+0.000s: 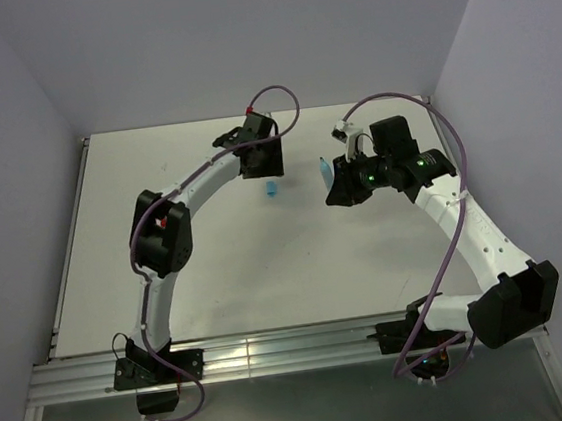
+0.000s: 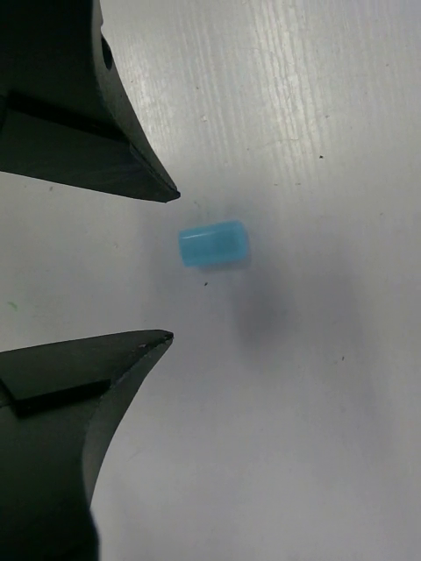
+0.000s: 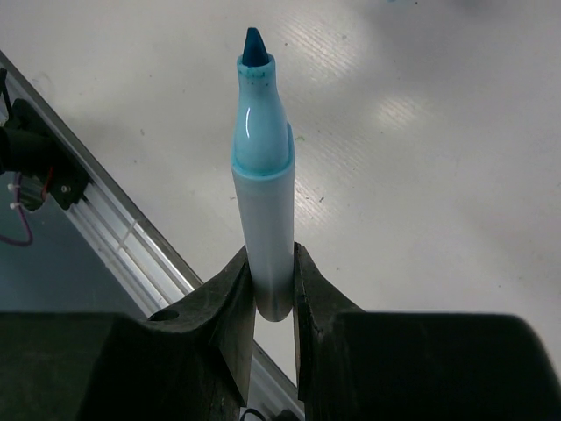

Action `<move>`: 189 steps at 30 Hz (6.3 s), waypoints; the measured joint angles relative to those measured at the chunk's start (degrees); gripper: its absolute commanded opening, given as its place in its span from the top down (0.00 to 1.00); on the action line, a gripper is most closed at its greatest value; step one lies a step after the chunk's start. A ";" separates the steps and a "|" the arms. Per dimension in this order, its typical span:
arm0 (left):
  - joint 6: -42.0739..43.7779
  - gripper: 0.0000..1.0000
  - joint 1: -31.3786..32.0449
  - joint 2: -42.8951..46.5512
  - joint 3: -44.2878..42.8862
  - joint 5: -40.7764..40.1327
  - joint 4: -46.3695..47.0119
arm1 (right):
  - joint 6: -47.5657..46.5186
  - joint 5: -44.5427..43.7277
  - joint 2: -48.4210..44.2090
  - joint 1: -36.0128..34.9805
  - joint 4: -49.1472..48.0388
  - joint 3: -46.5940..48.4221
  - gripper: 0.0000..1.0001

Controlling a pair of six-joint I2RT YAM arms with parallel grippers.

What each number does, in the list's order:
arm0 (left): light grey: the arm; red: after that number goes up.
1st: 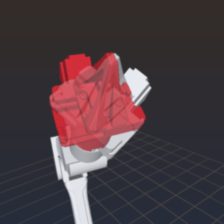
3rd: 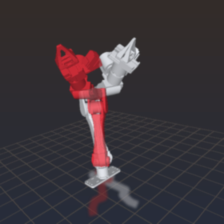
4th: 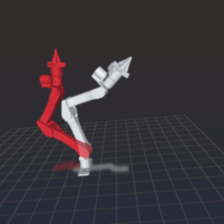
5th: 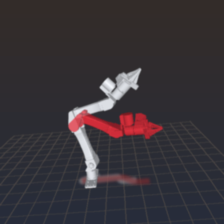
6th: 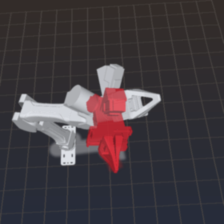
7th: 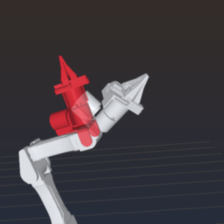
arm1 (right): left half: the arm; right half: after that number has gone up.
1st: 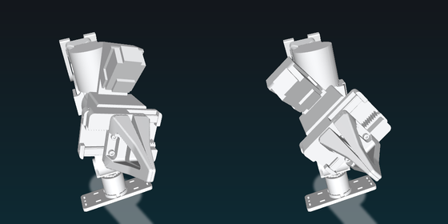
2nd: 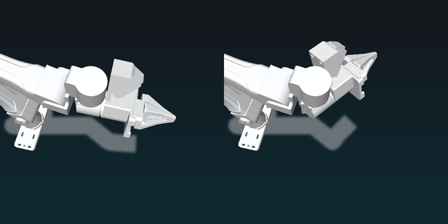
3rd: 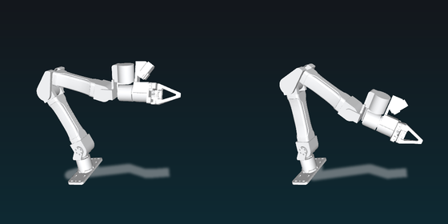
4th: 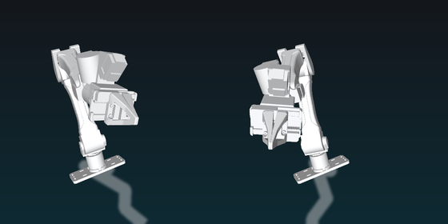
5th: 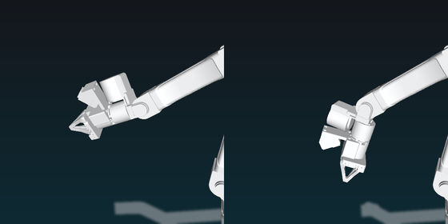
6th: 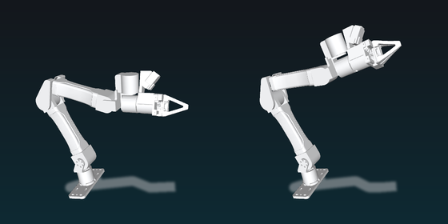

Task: Insert the pens into the pen caps

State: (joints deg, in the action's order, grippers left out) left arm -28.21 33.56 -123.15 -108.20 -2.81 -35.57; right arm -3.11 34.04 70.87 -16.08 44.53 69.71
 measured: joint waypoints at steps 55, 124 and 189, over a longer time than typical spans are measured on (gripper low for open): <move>-9.44 1.00 -12.22 34.91 18.71 15.39 27.69 | 6.75 14.58 5.16 0.04 -7.56 8.20 1.00; -12.81 1.00 -1.57 37.73 16.92 -6.19 16.02 | 9.84 1.88 27.50 -17.05 -8.24 28.70 1.00; -0.37 0.15 -14.64 64.85 32.63 43.89 37.05 | 9.64 17.62 19.54 -11.02 -11.28 31.28 1.00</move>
State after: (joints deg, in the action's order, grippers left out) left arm -28.58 18.92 -58.30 -75.57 41.08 1.48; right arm 6.52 51.66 90.41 -27.09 33.26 100.99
